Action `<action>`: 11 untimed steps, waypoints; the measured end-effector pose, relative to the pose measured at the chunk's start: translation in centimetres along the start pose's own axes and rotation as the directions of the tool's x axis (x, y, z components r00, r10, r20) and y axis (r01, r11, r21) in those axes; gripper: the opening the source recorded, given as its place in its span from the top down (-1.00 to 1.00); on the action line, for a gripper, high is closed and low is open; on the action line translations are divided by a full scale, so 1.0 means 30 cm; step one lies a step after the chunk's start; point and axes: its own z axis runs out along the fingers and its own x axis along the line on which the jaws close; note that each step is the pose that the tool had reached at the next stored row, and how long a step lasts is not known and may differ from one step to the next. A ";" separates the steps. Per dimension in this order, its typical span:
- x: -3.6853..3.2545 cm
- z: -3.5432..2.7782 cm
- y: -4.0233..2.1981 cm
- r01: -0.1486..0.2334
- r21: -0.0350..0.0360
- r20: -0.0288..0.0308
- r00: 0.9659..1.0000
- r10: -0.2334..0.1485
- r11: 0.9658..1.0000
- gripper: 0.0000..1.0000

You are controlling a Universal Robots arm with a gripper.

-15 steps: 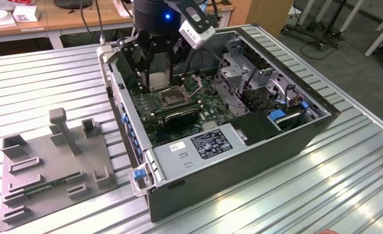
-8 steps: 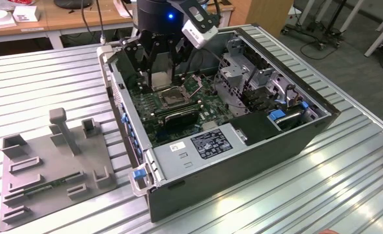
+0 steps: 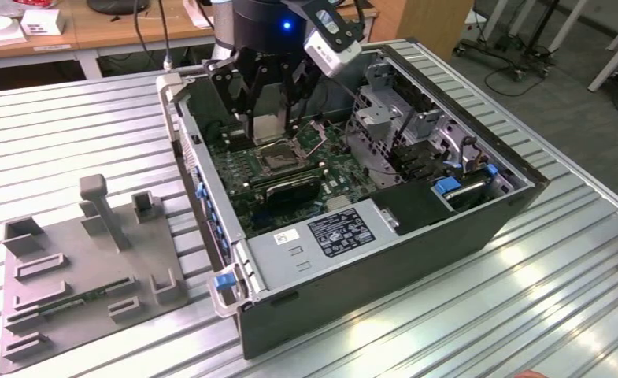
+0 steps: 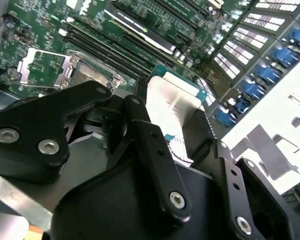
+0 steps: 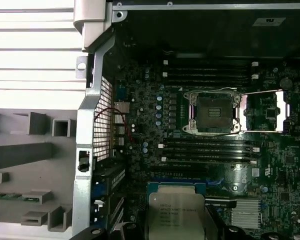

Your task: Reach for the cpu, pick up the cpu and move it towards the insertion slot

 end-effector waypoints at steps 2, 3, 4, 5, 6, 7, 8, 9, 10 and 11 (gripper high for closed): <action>-0.013 0.000 0.000 0.000 0.000 0.000 1.000 0.000 1.000 -0.06; -0.020 0.000 -0.001 0.000 0.000 0.000 1.000 0.000 1.000 -0.06; -0.026 0.000 -0.001 0.000 0.000 0.000 1.000 0.000 1.000 -0.06; -0.033 0.001 -0.001 0.000 0.000 0.000 1.000 0.000 1.000 -0.06; -0.038 0.001 -0.001 0.000 0.000 0.000 1.000 0.000 1.000 -0.06; -0.043 0.001 -0.001 0.000 0.000 0.000 1.000 0.000 1.000 -0.06; -0.049 0.001 -0.001 0.000 0.000 0.000 1.000 0.000 1.000 -0.06; -0.054 0.001 -0.001 0.000 0.000 0.000 1.000 0.000 1.000 -0.06; -0.058 0.001 -0.001 0.000 0.000 0.000 1.000 0.000 1.000 -0.06; -0.061 0.001 -0.002 0.000 0.000 0.000 1.000 0.000 1.000 -0.06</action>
